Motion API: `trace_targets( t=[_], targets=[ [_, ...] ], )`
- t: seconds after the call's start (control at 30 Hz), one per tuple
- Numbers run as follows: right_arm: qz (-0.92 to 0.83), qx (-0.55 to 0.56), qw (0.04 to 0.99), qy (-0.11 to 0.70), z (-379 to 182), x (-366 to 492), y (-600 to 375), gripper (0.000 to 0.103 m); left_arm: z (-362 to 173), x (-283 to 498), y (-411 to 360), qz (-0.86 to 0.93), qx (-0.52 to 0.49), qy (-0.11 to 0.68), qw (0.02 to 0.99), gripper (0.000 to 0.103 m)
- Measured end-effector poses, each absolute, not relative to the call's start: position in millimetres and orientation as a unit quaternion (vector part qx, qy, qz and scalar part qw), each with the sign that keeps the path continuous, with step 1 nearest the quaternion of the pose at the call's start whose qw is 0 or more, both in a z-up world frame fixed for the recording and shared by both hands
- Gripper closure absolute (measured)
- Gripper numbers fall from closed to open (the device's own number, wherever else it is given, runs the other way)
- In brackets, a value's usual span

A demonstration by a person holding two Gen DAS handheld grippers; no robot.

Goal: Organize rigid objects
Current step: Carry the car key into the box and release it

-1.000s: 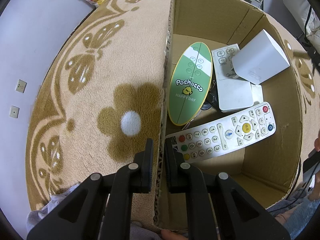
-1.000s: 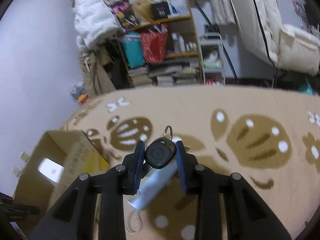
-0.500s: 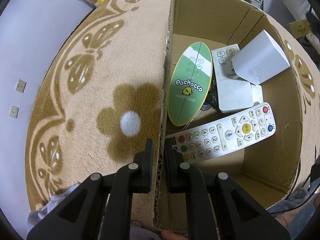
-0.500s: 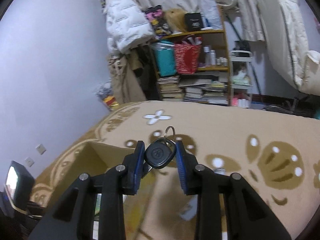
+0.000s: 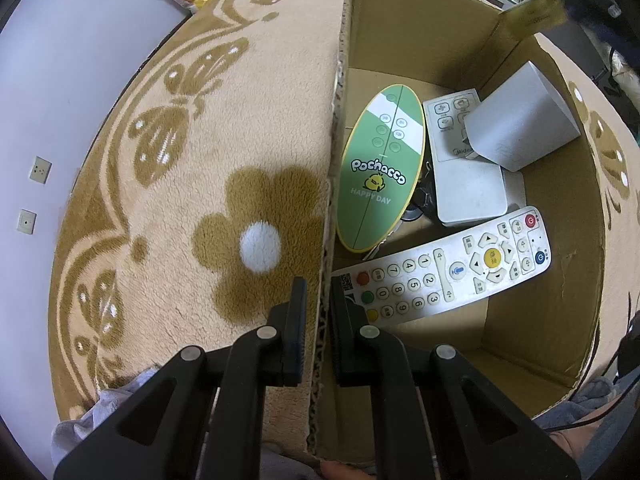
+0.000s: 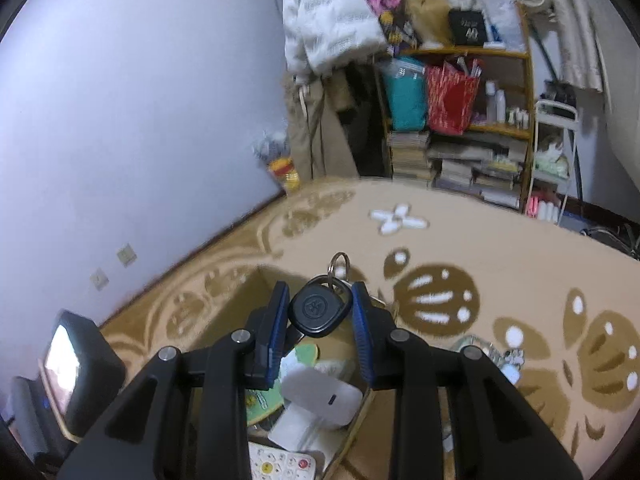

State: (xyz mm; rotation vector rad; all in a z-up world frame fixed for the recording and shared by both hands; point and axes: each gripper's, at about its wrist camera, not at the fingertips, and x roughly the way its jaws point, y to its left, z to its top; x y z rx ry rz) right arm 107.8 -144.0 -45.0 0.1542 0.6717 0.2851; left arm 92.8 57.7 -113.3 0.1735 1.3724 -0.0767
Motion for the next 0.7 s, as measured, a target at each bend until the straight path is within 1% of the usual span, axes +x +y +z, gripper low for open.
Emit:
trace_targets(
  t=[0.3,0.7],
  targets=[
    [0.141,0.107,0.911,0.373,-75,118,-151,0.07,-113,93,58,-0.035,0.082,0.632,0.769,0.094],
    [0.138,0.113,0.905,0.386,-81,120,-156,0.07,-115,94,57,-0.035,0.082,0.633,0.769,0.094]
  ],
)
